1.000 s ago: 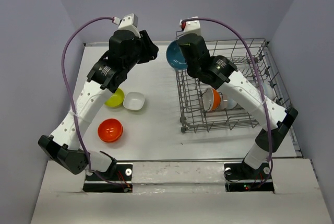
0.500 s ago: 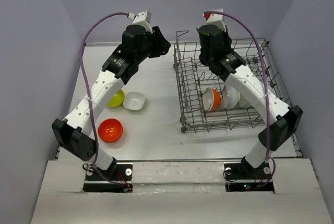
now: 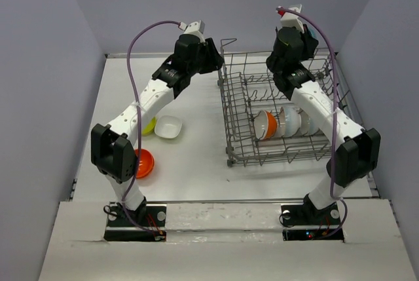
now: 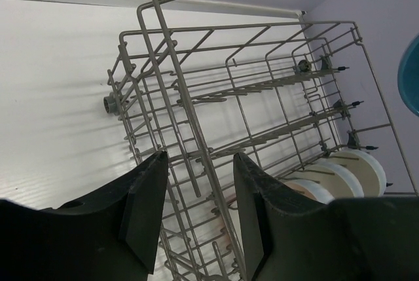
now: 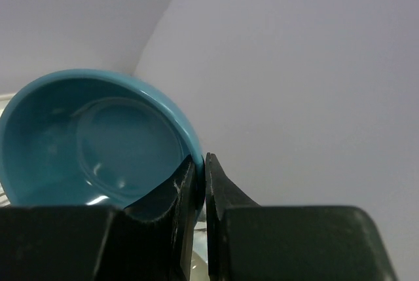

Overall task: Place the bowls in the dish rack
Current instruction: Insert the bowl into the dish rack.

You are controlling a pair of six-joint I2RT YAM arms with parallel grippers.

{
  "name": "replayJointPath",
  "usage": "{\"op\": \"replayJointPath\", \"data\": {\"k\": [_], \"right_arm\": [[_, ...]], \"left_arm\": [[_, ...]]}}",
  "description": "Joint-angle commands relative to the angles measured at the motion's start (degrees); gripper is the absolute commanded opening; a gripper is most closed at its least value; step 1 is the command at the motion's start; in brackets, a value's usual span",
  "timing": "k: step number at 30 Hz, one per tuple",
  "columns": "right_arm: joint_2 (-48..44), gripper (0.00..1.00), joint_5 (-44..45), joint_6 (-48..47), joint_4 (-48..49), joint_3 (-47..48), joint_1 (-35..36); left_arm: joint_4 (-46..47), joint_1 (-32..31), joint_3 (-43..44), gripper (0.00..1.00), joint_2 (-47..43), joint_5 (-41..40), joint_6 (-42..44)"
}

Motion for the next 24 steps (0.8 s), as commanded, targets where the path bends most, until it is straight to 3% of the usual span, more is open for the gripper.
{"op": "replayJointPath", "data": {"k": [1,9,16,22,24], "right_arm": [[2.81,0.01,2.01,-10.96,19.15,-3.41,-2.57],[8.96,0.01,2.80,-28.36,40.25,-7.81,-5.47],[11.60,0.01,2.80,-27.50,42.12,-8.60,-10.92],[13.01,0.01,1.48,-34.17,58.18,-13.69,-14.26],[13.36,0.01,1.57,-33.65,59.26,-14.75,-15.15]], "left_arm": [[5.59,0.59,3.24,0.54,-0.04,1.29,0.39],[7.88,1.12,0.61,0.54,-1.79,1.91,1.70],[13.32,3.93,-4.32,0.54,-4.52,4.90,1.44],[15.26,5.95,-5.72,0.54,-4.61,8.06,0.83],[15.87,6.39,-6.25,0.54,-4.43,8.68,0.48]]}}
